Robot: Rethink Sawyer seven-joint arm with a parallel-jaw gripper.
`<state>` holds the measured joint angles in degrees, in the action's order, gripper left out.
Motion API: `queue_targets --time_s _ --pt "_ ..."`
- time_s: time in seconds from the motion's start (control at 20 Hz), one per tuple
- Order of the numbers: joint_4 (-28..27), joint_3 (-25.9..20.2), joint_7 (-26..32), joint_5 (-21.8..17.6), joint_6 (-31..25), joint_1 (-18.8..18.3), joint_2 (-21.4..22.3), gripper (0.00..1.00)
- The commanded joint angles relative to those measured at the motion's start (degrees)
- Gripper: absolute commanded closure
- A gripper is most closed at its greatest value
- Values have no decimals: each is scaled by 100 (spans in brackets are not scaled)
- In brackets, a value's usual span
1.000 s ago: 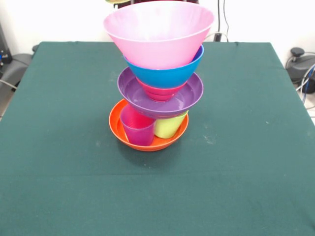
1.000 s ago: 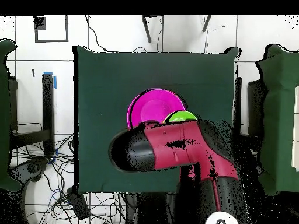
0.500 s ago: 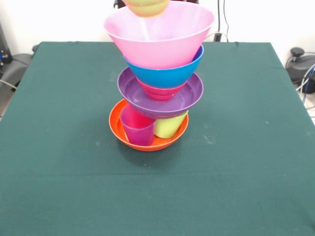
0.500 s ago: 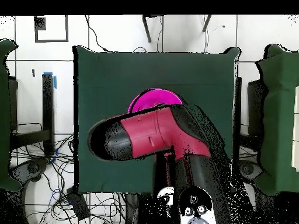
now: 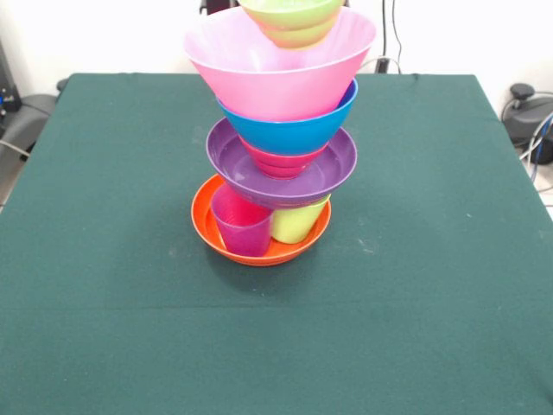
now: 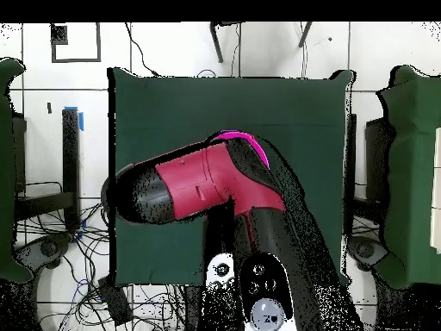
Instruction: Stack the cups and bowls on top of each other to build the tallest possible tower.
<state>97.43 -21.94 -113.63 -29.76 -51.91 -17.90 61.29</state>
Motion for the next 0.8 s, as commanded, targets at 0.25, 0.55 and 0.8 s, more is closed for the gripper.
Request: queue_targets --time_s 0.25,0.55,0.8 --pt "-249 331 -408 -62 -606 206 -262 100" --pt "-256 409 -428 -114 -525 257 -306 100" --pt "-244 477 -479 -165 -434 312 -347 100"
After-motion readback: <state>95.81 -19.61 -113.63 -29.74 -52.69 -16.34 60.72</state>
